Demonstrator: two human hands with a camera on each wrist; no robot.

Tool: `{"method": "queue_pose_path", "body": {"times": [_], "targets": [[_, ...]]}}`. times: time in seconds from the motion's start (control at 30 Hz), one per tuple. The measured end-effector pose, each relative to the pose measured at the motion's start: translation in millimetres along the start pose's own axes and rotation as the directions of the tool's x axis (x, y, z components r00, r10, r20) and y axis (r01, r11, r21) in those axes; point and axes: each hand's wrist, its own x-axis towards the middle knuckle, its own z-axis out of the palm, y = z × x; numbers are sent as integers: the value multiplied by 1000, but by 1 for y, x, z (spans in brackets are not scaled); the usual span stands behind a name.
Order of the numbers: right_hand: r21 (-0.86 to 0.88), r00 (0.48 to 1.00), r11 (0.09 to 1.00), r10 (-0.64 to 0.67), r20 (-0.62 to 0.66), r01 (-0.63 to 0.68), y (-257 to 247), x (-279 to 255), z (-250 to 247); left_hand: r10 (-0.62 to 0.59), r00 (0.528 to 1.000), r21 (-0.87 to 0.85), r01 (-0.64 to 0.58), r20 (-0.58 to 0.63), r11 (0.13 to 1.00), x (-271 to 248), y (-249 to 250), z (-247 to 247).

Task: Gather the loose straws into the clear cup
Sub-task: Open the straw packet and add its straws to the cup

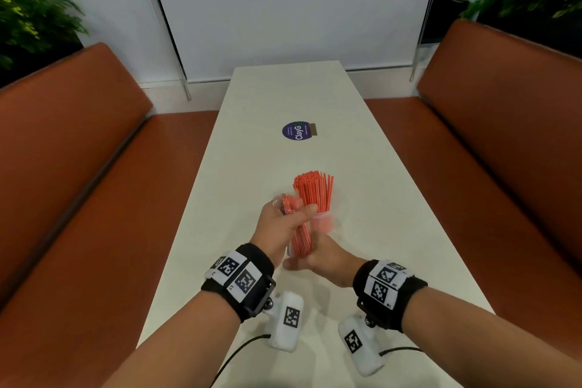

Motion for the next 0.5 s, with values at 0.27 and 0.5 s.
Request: {"method": "queue_pose_path", "body": {"times": [0.27,0.5], "targets": [[76,998,997,7,63,-11,-4,-14,-5,4,998,116,4,-70,993,-16,-15,30],[143,986,987,52,161,-76,-10,-20,-10,34,999,324,-41,28,945,-16,-26,30]]}}
